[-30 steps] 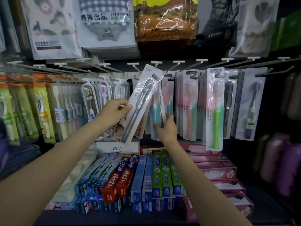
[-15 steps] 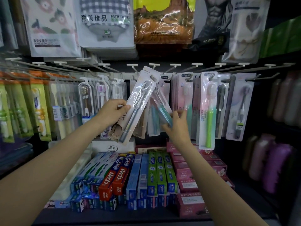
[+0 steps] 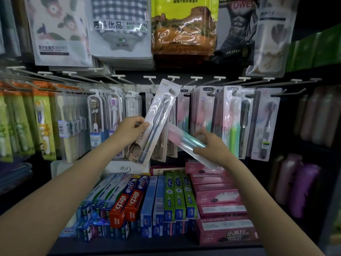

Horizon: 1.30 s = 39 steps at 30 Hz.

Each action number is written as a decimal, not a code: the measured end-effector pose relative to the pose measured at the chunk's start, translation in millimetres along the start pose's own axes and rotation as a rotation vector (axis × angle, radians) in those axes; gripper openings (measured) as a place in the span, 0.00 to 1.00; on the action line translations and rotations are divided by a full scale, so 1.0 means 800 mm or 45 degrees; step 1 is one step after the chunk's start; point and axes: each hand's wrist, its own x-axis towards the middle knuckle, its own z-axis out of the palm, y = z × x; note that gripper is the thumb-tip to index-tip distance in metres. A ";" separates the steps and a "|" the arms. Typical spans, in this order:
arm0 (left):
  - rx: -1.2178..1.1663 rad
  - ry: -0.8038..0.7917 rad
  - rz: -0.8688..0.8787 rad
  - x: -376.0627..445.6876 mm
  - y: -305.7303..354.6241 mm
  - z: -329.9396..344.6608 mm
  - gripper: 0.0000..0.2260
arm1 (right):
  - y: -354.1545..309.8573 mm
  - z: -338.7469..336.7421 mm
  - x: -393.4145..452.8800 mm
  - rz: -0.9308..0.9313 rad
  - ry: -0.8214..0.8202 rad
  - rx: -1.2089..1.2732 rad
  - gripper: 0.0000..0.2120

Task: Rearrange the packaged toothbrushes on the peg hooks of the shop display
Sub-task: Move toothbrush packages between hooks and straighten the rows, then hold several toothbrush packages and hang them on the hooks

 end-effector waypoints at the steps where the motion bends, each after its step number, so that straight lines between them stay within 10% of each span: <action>1: -0.020 0.015 -0.006 -0.001 0.001 0.004 0.10 | 0.005 -0.004 -0.005 0.018 -0.003 0.016 0.19; 19: -0.189 0.263 -0.087 -0.017 0.019 0.086 0.10 | 0.068 -0.048 -0.096 0.145 0.391 0.515 0.11; 39: -0.091 0.239 -0.118 -0.015 0.016 0.072 0.07 | 0.076 -0.029 -0.117 0.023 0.523 0.129 0.18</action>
